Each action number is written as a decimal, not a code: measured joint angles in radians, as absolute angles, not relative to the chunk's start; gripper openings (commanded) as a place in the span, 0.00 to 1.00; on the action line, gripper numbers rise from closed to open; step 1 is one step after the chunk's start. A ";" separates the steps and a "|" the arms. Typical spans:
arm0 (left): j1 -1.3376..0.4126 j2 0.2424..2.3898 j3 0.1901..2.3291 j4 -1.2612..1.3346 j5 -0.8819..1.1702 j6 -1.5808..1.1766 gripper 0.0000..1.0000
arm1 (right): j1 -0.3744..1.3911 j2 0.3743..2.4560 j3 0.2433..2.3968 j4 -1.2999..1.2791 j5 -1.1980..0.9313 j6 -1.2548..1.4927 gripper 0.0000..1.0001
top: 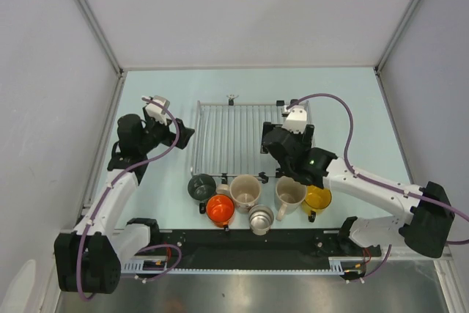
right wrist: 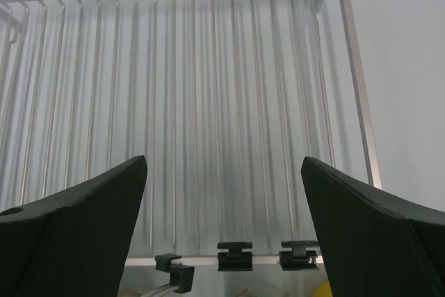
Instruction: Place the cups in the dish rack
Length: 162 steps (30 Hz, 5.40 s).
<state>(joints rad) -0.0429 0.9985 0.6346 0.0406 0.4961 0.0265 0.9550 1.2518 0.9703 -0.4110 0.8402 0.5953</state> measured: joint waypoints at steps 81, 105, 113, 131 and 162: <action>-0.043 1.142 0.978 -0.321 0.839 0.059 1.00 | 1.216 1.336 1.169 -0.670 0.771 0.435 0.00; -0.043 1.382 1.128 -0.561 1.239 -0.077 1.00 | 1.307 1.938 0.958 1.053 1.179 -1.120 0.00; -0.015 1.388 1.146 -0.609 1.243 -0.070 1.00 | 1.284 1.862 0.942 1.162 1.177 -1.190 0.00; -0.059 1.475 1.214 -0.574 1.438 -0.079 1.00 | 1.461 1.599 0.831 1.236 1.107 -1.240 0.00; -0.173 1.341 1.131 -0.610 1.420 -0.039 0.47 | 1.369 1.551 0.852 1.255 1.029 -1.225 0.00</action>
<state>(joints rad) -0.1726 1.3407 1.1313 -0.6098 1.4197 -0.0387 1.3693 1.5513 0.8516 1.2552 1.0286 -1.2247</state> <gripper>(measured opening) 0.812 0.217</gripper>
